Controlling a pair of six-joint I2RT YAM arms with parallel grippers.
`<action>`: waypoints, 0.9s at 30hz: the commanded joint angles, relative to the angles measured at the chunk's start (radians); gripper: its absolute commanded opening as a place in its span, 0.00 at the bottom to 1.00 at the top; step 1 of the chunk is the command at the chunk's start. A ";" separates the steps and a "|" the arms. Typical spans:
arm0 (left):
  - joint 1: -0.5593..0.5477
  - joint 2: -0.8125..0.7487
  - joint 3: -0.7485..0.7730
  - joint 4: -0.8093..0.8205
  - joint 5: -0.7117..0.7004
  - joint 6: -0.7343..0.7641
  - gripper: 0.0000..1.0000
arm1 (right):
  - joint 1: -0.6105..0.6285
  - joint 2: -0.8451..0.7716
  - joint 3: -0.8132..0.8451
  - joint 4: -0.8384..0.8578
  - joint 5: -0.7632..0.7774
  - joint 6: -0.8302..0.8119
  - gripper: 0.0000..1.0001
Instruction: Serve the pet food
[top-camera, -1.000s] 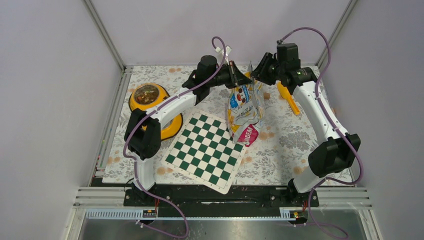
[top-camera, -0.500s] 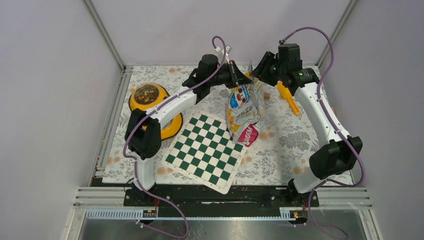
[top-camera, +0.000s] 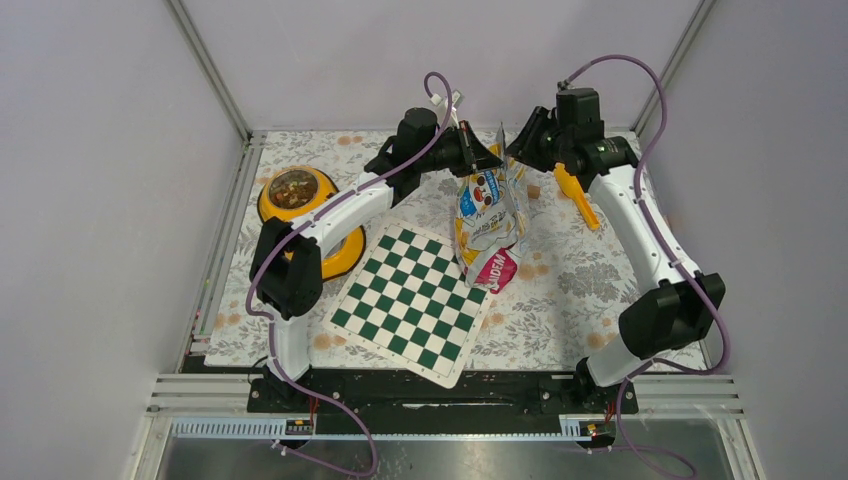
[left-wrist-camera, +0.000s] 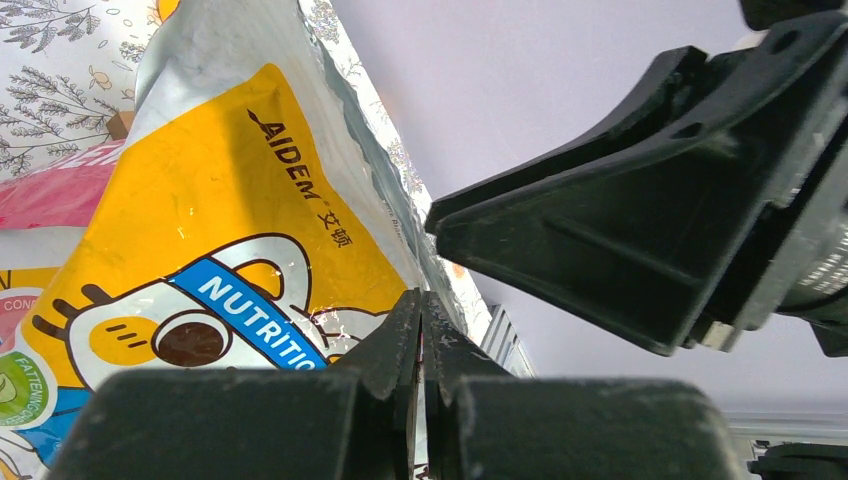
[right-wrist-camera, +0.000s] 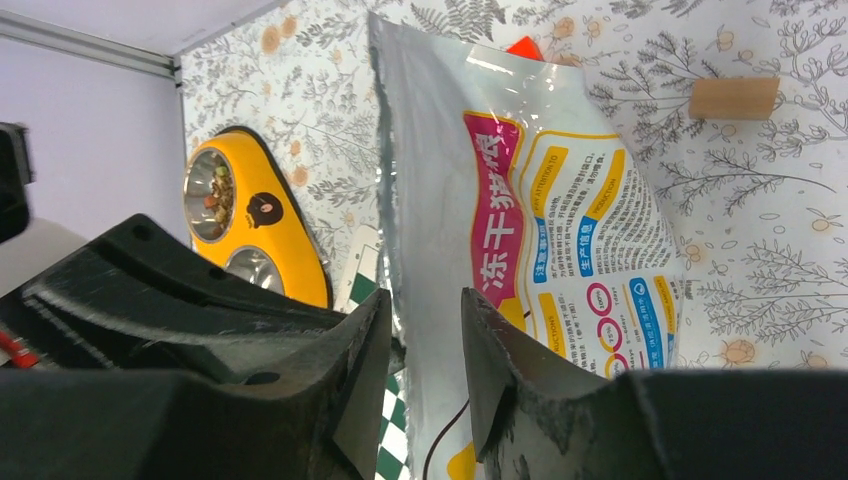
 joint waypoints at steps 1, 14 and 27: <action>-0.001 -0.004 0.033 0.005 -0.022 0.018 0.00 | 0.003 0.025 0.025 -0.020 0.001 -0.028 0.39; 0.002 -0.006 0.040 0.007 -0.028 0.024 0.00 | 0.004 0.029 0.051 -0.070 0.050 -0.055 0.08; 0.003 0.050 0.110 -0.042 -0.033 0.020 0.13 | 0.013 0.113 0.123 -0.128 0.028 -0.084 0.19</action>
